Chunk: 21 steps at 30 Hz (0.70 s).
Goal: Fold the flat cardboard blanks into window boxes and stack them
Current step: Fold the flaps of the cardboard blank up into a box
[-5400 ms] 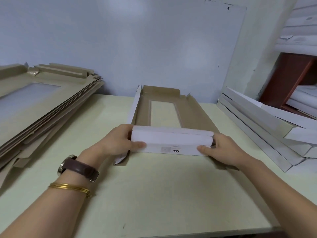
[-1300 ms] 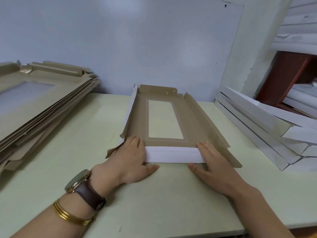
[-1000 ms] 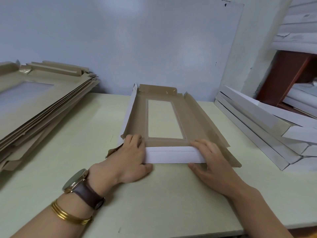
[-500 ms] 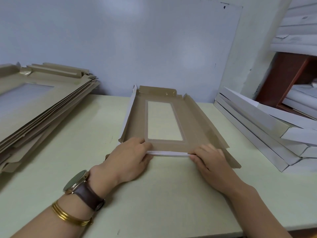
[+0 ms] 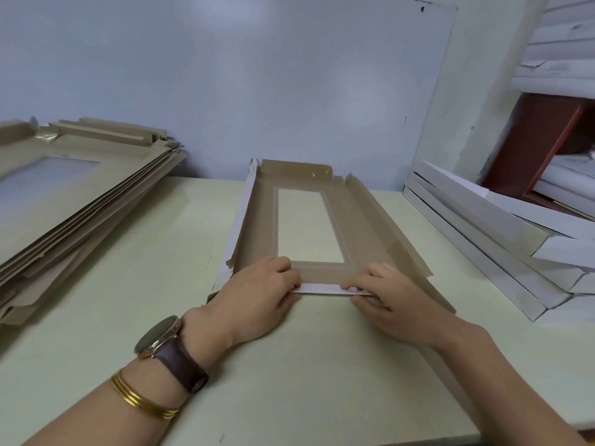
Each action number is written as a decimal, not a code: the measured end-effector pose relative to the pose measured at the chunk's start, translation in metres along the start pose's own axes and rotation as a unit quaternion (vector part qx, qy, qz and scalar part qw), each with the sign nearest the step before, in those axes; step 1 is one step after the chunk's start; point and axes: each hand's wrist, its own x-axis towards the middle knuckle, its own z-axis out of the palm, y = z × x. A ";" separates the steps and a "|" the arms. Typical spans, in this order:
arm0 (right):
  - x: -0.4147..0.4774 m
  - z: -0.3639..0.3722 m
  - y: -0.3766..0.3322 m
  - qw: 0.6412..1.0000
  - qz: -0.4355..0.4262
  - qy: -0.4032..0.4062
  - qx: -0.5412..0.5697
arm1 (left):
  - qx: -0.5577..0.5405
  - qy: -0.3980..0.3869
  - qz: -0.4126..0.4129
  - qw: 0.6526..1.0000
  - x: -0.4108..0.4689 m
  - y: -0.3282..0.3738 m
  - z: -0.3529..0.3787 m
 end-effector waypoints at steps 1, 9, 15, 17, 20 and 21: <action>0.002 0.000 -0.003 1.000 -0.007 -0.007 -0.005 | -0.003 0.002 0.009 1.000 0.001 0.001 0.001; 0.024 0.009 -0.029 0.998 -0.033 -0.046 -0.028 | 0.008 -0.028 -0.016 0.999 0.004 0.003 0.003; 0.023 0.004 -0.025 0.999 0.030 -0.020 -0.030 | 0.002 0.010 -0.077 0.997 0.006 0.003 0.002; 0.024 0.009 -0.026 0.997 0.022 -0.003 -0.074 | 0.015 0.029 -0.077 0.996 0.007 0.003 0.004; 0.027 0.018 -0.029 0.992 0.021 0.024 -0.125 | 0.060 0.021 -0.073 0.995 0.009 0.003 0.006; 0.029 0.020 -0.029 0.991 0.028 0.025 -0.132 | 0.067 0.015 -0.078 0.995 0.010 0.003 0.007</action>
